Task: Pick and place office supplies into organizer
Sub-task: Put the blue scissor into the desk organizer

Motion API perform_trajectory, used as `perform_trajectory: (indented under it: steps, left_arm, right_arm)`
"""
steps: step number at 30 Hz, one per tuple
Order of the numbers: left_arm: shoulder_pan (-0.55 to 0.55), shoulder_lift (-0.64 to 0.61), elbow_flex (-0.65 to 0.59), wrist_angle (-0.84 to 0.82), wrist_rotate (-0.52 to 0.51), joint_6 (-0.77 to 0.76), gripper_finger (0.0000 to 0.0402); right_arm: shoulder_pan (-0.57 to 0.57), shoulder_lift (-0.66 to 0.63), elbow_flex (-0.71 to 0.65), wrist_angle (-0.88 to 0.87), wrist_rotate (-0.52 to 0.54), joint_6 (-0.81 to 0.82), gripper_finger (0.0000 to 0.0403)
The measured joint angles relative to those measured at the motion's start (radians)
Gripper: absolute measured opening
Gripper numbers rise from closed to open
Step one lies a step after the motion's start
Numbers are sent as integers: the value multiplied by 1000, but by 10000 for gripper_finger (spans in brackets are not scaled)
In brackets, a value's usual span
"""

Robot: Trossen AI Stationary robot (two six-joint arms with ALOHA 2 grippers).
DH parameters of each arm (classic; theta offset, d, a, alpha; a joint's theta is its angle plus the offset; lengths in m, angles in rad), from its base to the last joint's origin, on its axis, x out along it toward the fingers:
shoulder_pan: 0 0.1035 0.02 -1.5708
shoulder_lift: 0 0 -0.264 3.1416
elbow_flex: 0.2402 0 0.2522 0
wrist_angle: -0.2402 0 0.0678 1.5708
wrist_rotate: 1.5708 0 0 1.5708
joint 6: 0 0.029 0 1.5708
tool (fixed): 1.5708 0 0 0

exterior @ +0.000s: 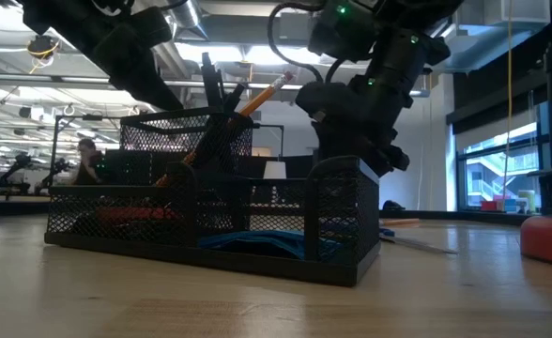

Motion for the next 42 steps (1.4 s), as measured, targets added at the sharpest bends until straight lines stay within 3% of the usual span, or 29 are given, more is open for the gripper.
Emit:
perform_trajectory:
  steps: [15,42]
  left_arm:
    - [0,0,0,0,0,25,92]
    - [0,0,0,-7,0,23,92]
  right_arm:
    - [0,0,1,-65,61,173,225]
    - [7,78,0,-49,64,222,225]
